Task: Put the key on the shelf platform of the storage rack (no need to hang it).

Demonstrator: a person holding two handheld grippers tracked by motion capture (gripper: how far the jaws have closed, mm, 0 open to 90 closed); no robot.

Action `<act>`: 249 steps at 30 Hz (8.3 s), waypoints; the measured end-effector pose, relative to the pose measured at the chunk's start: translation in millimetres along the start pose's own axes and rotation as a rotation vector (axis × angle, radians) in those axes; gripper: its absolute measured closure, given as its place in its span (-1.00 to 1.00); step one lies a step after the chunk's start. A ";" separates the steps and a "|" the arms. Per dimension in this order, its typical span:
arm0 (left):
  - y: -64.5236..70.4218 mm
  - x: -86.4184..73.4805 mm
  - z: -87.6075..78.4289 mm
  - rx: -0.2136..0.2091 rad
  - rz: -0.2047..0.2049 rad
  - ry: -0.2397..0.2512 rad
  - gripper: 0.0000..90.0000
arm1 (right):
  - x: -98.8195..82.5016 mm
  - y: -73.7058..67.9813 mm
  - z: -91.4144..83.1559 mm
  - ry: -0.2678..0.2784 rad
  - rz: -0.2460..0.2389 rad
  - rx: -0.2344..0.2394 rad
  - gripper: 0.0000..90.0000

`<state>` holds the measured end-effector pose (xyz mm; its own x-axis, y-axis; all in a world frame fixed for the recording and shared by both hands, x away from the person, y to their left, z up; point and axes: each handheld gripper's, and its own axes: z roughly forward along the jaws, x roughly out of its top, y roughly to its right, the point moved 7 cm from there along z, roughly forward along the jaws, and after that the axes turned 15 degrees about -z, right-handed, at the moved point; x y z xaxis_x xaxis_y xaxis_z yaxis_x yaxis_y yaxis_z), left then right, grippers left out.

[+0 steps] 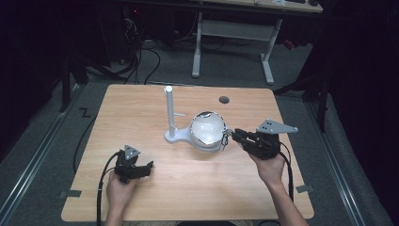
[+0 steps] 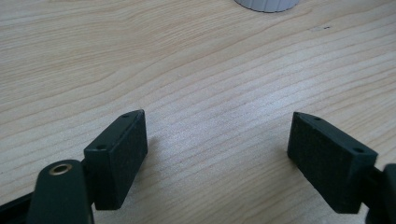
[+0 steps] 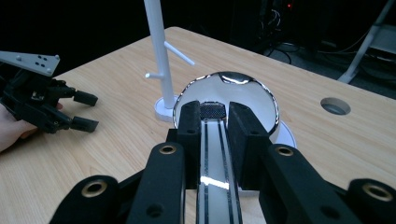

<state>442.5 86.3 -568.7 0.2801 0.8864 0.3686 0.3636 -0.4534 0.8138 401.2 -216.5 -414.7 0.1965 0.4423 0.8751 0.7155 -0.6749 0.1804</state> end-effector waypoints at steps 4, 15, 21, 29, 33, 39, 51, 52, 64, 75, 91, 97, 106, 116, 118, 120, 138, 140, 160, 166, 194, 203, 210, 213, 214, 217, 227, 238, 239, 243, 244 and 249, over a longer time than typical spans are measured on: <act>0.0 0.0 0.0 0.000 0.001 0.000 -0.55 | 8.4 2.9 5.3 0.007 -0.010 0.002 0.69; -0.1 0.0 0.0 0.000 0.002 0.000 -0.55 | 19.4 14.8 26.5 -0.007 -0.001 0.005 0.69; -0.1 0.1 0.0 0.000 0.002 0.000 -0.55 | 15.1 20.8 36.9 -0.020 0.020 -0.001 0.69; 0.0 0.0 0.0 0.000 0.001 0.000 -0.55 | 10.9 24.2 47.3 -0.041 0.018 -0.004 0.69; 0.0 0.0 0.0 0.000 0.001 0.000 -0.55 | 8.7 25.5 50.9 -0.050 0.022 -0.003 0.69; 0.0 0.0 0.0 -0.001 0.001 0.000 -0.55 | 4.7 28.1 58.1 -0.068 0.023 -0.010 0.69; 0.0 0.0 0.0 0.000 0.000 0.000 -0.55 | -5.4 28.8 79.8 -0.116 0.026 -0.005 0.69; 0.0 0.0 0.0 0.000 0.000 0.000 -0.55 | -5.9 28.3 80.9 -0.117 0.027 -0.003 0.69; 0.2 0.0 -0.1 0.005 -0.010 0.001 -0.54 | -13.4 24.2 100.8 -0.137 0.033 0.021 0.69; 0.1 0.0 -0.1 0.003 -0.006 0.001 -0.55 | -15.7 23.4 121.1 -0.160 0.046 0.023 0.69; 0.0 0.1 -0.1 0.003 -0.004 0.001 -0.55 | -28.9 23.1 148.5 -0.235 0.048 0.032 0.69; 0.0 0.0 0.0 0.001 -0.002 0.001 -0.55 | -33.5 21.7 153.1 -0.264 0.033 0.029 0.68; 0.0 0.1 0.0 0.001 -0.002 0.001 -0.55 | -36.1 25.6 151.3 -0.260 0.052 0.004 0.48; 0.0 0.0 0.0 0.001 -0.001 0.001 -0.55 | -32.2 28.0 132.8 -0.232 0.044 -0.015 0.38; -0.1 0.1 0.0 0.000 0.000 0.001 -0.55 | -29.5 28.8 128.6 -0.224 0.037 -0.019 0.36; 0.1 0.0 -0.1 0.004 -0.006 0.001 -0.55 | -28.9 29.9 125.1 -0.227 0.035 -0.026 0.33; 0.1 0.0 -0.1 0.004 -0.007 0.001 -0.55 | -29.3 46.4 100.9 -0.175 0.092 -0.086 0.24; 0.1 0.0 -0.1 0.004 -0.007 0.001 -0.55 | -33.9 49.1 98.7 -0.172 0.107 -0.091 0.24; -0.1 0.1 0.0 0.000 0.000 0.001 -0.55 | -41.1 59.4 74.2 -0.164 0.111 -0.119 0.15; 0.0 0.0 -0.1 0.003 -0.005 0.001 -0.55 | -41.6 60.9 65.6 -0.179 0.099 -0.127 0.14; 0.1 0.0 -0.1 0.004 -0.006 0.001 -0.55 | -41.2 66.6 24.4 -0.183 0.078 -0.136 0.11; 0.1 0.0 -0.1 0.004 -0.007 0.001 -0.55 | -46.2 67.9 9.3 -0.167 0.092 -0.142 0.08; 0.0 0.1 -0.1 0.004 -0.006 0.001 -0.55 | -56.6 72.8 -7.4 -0.146 0.129 -0.155 0.08; 0.1 0.0 -0.1 0.004 -0.006 0.001 -0.55 | -59.5 73.4 -12.1 -0.147 0.131 -0.157 0.07; 0.1 0.0 -0.1 0.004 -0.006 0.001 -0.55 | -59.4 73.4 -13.3 -0.144 0.129 -0.159 0.07; 0.1 0.0 -0.1 0.004 -0.006 0.001 -0.55 | -59.5 71.3 -17.3 -0.129 0.131 -0.162 0.07; 0.1 0.0 -0.1 0.004 -0.006 0.001 -0.55 | -73.2 66.7 -32.9 -0.113 0.157 -0.171 0.08; -0.1 0.1 0.0 0.001 0.000 0.001 -0.55 | -88.8 59.2 -44.2 -0.096 0.189 -0.172 0.08; 0.0 0.1 0.0 0.000 0.000 0.001 -0.55 | -90.9 58.2 -44.3 -0.099 0.191 -0.171 0.08; -0.1 0.1 0.0 0.000 0.001 0.001 -0.55 | -97.9 54.7 -44.4 -0.103 0.202 -0.170 0.08; -0.1 0.1 0.0 0.000 0.002 0.001 -0.55 | -99.2 53.9 -44.4 -0.103 0.207 -0.169 0.08; -0.1 0.1 0.1 0.000 0.002 0.001 -0.55 | -103.4 49.8 -44.7 -0.096 0.213 -0.165 0.08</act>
<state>442.6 86.4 -568.7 0.2801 0.8857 0.3702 0.3630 -0.4547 0.8133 386.5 -322.2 -476.1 0.3992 0.3286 0.8560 0.5340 -0.8422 0.0743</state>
